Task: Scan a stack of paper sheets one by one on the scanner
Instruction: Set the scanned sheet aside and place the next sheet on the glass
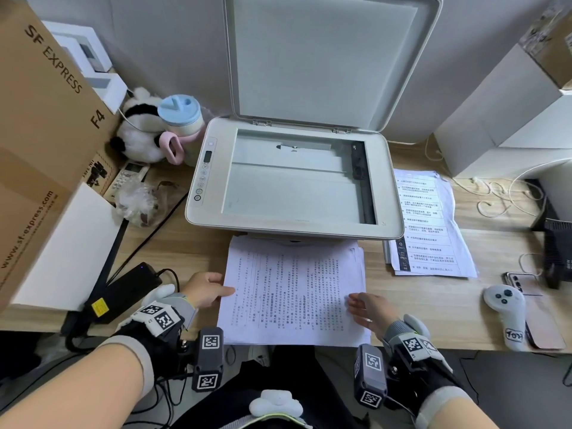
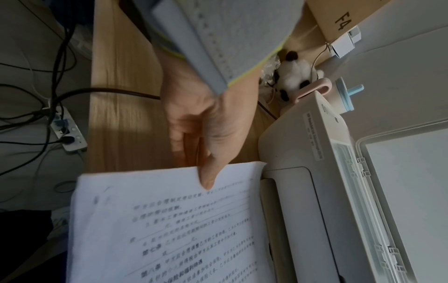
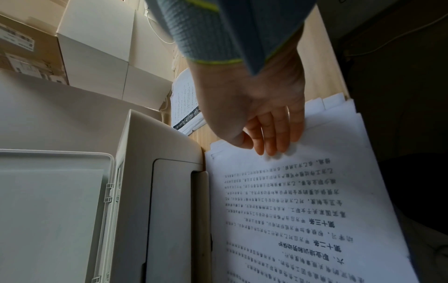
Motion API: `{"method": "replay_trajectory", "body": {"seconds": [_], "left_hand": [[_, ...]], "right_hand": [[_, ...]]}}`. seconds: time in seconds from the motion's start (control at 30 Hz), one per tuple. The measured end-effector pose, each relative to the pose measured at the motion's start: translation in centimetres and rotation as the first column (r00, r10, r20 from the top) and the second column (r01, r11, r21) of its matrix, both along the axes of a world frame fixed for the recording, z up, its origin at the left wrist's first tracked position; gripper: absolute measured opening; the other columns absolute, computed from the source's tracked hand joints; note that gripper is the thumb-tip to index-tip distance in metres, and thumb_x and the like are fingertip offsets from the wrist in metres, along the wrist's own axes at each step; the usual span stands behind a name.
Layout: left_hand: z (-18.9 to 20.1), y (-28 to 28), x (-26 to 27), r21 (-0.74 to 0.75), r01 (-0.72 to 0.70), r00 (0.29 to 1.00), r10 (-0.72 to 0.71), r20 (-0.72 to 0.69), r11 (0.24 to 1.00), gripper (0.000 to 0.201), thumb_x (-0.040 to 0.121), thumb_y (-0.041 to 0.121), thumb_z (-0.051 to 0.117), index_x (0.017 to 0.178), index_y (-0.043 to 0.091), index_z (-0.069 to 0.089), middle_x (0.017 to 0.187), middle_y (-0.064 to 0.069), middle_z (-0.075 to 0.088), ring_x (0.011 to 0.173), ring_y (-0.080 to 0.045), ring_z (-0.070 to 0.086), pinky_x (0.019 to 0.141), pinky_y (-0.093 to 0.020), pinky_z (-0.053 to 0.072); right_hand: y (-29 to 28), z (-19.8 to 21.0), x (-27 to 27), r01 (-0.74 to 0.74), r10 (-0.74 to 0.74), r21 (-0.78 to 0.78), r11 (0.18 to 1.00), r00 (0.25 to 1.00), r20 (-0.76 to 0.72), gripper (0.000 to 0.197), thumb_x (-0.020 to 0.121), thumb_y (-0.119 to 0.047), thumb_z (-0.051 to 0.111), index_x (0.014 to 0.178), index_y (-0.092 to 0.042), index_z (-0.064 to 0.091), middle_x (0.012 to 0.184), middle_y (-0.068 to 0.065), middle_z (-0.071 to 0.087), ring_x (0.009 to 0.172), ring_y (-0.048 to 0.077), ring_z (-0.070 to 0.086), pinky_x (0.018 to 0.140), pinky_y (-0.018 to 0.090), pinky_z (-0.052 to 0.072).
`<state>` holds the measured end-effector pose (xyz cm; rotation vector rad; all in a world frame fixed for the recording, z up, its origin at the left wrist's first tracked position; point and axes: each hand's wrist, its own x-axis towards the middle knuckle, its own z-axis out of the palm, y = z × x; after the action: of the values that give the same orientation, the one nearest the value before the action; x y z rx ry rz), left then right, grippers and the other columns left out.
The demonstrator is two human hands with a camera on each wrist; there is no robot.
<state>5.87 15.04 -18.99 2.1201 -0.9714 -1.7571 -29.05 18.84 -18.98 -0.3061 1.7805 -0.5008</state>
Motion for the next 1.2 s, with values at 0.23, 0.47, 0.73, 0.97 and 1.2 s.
{"method": "replay_trajectory", "body": {"seconds": [0.23,0.47,0.73,0.97,1.2], "left_hand": [[0.5,0.6,0.7,-0.103,0.107,0.993,-0.102,0.053,0.989,0.020,0.075,0.012,0.078,0.093,0.004,0.074,0.101,-0.011,0.073,0.101,-0.026,0.066,0.092,-0.035,0.049],[2.2,0.5,1.3,-0.096,0.058,0.984,-0.073,-0.164,0.994,0.027,0.081,-0.011,0.063,0.108,-0.007,0.064,0.114,-0.023,0.066,0.094,-0.023,0.065,0.070,-0.019,0.057],[7.1,-1.6,0.7,-0.224,0.051,0.918,-0.134,-0.373,0.973,0.017,0.061,0.026,0.082,0.075,0.017,0.078,0.086,-0.005,0.076,0.078,-0.013,0.071,0.066,-0.020,0.056],[11.7,-5.4,0.0,-0.445,0.078,0.965,-0.180,-0.192,0.892,0.009,0.078,0.024,0.068,0.076,0.020,0.076,0.079,0.007,0.075,0.084,-0.012,0.069,0.082,-0.028,0.053],[14.2,-9.6,-1.0,-0.514,-0.138,0.977,0.032,-0.211,0.847,0.013,0.077,0.018,0.074,0.076,0.005,0.071,0.086,-0.007,0.071,0.083,-0.019,0.065,0.084,-0.032,0.052]], "right_hand": [[0.2,0.4,-0.1,0.058,-0.058,-0.026,0.998,0.998,0.005,0.024,0.096,-0.012,0.046,0.078,-0.008,0.062,0.075,0.005,0.062,0.066,0.016,0.054,0.060,0.024,0.041],[0.4,0.6,-0.5,-0.010,0.005,-0.154,0.988,0.999,-0.034,0.029,0.091,-0.007,0.057,0.118,-0.013,0.051,0.096,0.009,0.057,0.079,0.019,0.053,0.070,0.028,0.043],[0.4,2.5,-2.2,-0.042,0.049,-0.349,0.936,0.999,0.011,0.030,0.079,0.010,0.064,0.108,0.005,0.058,0.086,0.008,0.066,0.095,0.024,0.052,0.070,0.019,0.050],[-2.5,8.7,-4.0,-0.020,0.102,-0.502,0.865,0.985,0.136,0.040,0.058,-0.028,0.079,0.086,0.001,0.070,0.089,0.014,0.072,0.070,0.016,0.070,0.064,0.022,0.056],[-7.8,12.0,-4.1,-0.041,0.063,-0.616,0.787,0.998,0.014,0.029,0.067,-0.030,0.077,0.077,-0.007,0.064,0.076,0.005,0.071,0.066,0.015,0.065,0.065,0.023,0.056]]}}
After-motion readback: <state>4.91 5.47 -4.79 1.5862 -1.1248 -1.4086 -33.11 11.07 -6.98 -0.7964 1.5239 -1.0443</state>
